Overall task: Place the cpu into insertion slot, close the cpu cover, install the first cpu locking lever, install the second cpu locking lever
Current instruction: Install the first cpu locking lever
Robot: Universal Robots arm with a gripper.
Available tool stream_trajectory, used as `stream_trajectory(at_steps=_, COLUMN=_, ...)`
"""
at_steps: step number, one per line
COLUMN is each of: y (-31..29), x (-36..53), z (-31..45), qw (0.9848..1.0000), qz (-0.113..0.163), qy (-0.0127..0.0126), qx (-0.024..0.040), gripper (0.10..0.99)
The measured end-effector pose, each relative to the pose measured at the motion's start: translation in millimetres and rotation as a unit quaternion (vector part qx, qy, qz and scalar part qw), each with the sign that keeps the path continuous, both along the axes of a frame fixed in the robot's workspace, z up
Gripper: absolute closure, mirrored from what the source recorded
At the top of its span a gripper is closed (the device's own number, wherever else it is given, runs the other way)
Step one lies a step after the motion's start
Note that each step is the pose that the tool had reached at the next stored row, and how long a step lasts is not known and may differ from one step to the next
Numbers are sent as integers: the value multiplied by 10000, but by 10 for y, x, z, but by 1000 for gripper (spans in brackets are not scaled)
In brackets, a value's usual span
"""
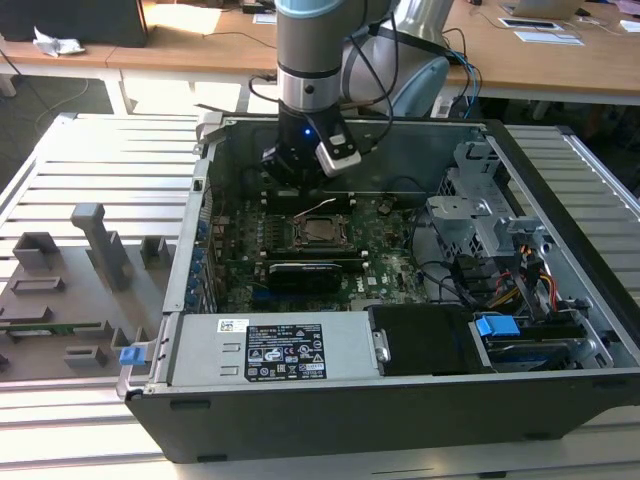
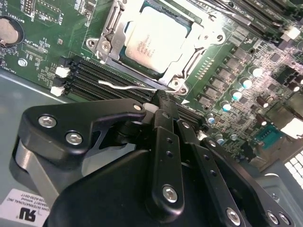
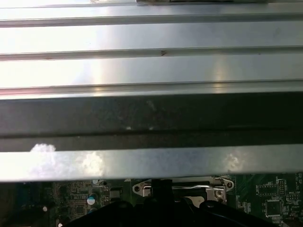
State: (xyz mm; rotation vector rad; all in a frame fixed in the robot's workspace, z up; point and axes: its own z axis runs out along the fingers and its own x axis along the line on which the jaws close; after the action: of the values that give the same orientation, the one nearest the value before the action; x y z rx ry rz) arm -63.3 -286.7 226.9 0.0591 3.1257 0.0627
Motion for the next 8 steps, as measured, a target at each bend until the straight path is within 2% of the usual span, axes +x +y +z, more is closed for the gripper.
stream_trajectory(at_steps=8, y=38, x=35, z=-53, qw=10000, qz=0, qy=0, qx=-11, gripper=980)
